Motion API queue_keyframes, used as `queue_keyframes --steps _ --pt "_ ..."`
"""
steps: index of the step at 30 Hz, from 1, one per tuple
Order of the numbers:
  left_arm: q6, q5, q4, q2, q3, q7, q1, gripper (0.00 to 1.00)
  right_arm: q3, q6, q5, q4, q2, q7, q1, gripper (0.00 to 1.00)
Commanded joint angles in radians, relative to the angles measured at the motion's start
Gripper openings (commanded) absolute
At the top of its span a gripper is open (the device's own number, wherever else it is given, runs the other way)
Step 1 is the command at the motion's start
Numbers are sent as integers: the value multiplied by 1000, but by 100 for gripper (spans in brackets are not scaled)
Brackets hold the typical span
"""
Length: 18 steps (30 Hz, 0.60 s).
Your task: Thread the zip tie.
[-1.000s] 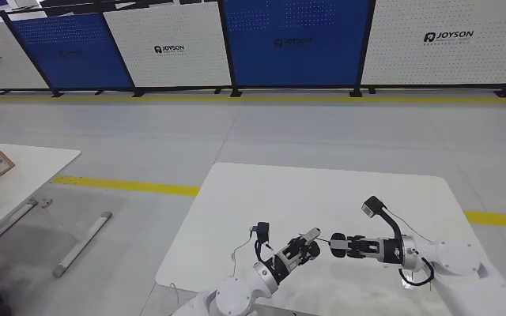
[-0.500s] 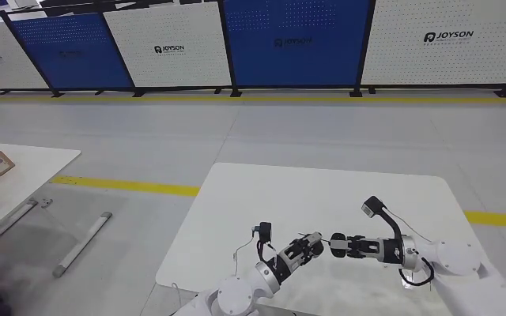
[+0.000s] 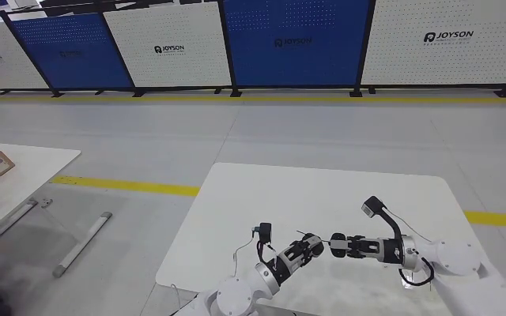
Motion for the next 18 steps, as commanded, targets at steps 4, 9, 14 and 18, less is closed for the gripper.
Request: queue_keyframes --steps 4,9,14,18 --pt "14 -9 -10 -3 -5 28 13 0 1 3 -3 -6 -1 -19 -7 100" --pt "47 -12 -27 -7 -14 60 15 0 37 -14 -14 -18 8 -36 -40 100" --pt "69 59 -43 -1 -37 79 36 0 118 -23 23 -28 23 -26 -92 100" --pt "74 63 -40 7 -76 80 66 0 195 -23 32 -60 34 -5 -150 100"
